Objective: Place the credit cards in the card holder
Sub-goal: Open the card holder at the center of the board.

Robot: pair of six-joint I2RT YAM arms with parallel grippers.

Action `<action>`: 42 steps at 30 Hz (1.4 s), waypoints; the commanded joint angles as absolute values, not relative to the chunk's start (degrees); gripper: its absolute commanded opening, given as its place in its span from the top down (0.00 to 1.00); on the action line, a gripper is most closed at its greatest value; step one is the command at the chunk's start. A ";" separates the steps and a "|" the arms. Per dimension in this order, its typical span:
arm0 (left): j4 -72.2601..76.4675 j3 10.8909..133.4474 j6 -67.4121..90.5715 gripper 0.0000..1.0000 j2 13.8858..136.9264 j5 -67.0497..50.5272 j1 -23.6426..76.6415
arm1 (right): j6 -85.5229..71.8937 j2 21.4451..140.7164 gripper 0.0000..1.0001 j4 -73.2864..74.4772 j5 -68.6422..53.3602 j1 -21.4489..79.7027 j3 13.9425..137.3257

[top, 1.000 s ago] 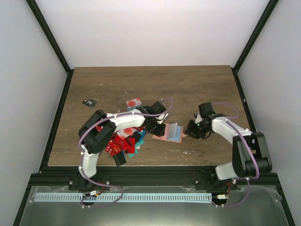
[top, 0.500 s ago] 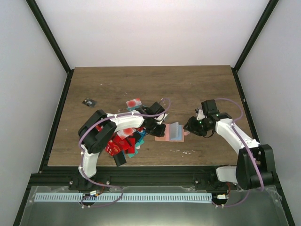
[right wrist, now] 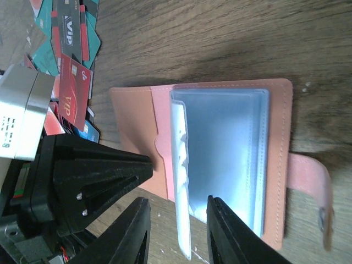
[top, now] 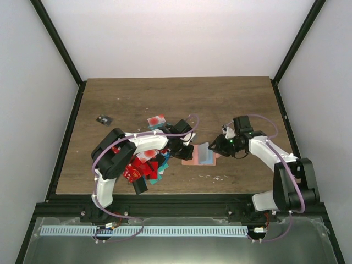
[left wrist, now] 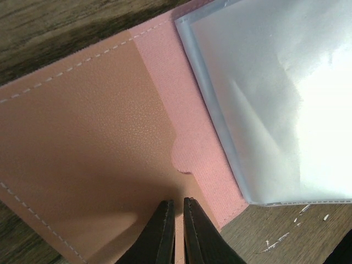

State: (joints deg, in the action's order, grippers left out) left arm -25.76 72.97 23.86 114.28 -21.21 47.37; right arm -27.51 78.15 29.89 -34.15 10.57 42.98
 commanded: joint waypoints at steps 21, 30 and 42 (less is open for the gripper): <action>-21.01 66.05 24.32 0.83 106.26 -26.58 42.81 | -33.47 93.88 0.68 11.28 -49.96 19.85 45.50; -31.36 66.89 20.71 0.88 94.52 -13.68 42.14 | -32.18 101.56 0.68 11.46 -47.47 19.87 48.14; -38.88 65.49 15.57 0.82 77.28 9.55 40.26 | -29.98 102.31 0.64 16.40 -43.31 20.43 49.60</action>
